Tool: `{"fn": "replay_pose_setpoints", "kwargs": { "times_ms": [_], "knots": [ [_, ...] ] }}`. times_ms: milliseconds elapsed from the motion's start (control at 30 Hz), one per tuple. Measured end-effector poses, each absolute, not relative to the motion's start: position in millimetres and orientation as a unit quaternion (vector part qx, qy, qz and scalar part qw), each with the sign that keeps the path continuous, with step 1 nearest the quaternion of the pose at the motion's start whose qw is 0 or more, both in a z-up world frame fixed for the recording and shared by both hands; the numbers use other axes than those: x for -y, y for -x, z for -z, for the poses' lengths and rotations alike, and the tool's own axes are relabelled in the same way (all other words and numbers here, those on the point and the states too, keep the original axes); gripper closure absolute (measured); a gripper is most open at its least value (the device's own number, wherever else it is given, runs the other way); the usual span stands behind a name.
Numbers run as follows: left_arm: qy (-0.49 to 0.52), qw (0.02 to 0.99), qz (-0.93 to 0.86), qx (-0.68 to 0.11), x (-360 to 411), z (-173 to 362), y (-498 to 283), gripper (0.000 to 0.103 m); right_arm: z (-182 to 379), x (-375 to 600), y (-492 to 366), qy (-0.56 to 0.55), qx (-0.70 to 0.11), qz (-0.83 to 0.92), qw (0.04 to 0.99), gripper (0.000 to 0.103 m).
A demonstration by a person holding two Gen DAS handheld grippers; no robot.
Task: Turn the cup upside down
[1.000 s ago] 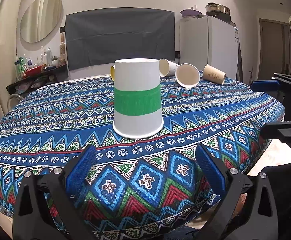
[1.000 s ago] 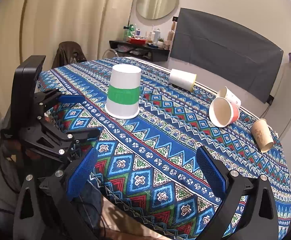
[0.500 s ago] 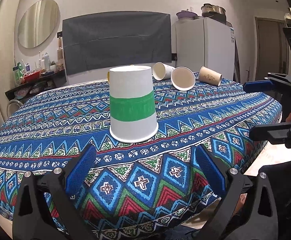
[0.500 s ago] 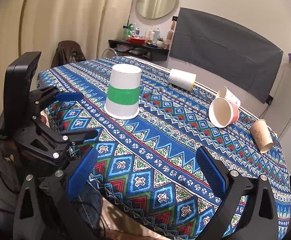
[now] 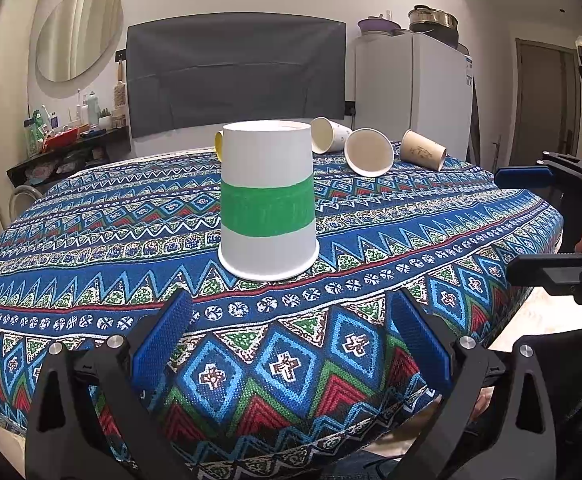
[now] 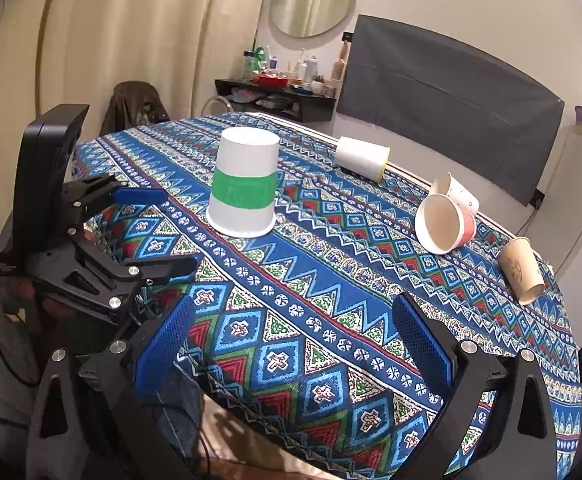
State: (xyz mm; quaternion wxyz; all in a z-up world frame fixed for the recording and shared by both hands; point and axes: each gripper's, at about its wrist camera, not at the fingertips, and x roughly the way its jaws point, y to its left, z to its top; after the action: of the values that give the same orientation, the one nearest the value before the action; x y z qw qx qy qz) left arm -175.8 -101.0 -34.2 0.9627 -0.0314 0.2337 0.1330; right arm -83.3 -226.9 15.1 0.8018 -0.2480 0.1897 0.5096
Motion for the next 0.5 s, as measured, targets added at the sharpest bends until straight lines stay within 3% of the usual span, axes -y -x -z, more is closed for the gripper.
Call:
{"fn": "replay_pose_setpoints", "kwargs": {
  "times_ms": [500],
  "knots": [
    [0.053,0.959,-0.134,-0.246,91.1,35.1,174.1,0.006,-15.2,228.4,84.3,0.249,-0.188,-0.508,0.803,0.008]
  ]
}}
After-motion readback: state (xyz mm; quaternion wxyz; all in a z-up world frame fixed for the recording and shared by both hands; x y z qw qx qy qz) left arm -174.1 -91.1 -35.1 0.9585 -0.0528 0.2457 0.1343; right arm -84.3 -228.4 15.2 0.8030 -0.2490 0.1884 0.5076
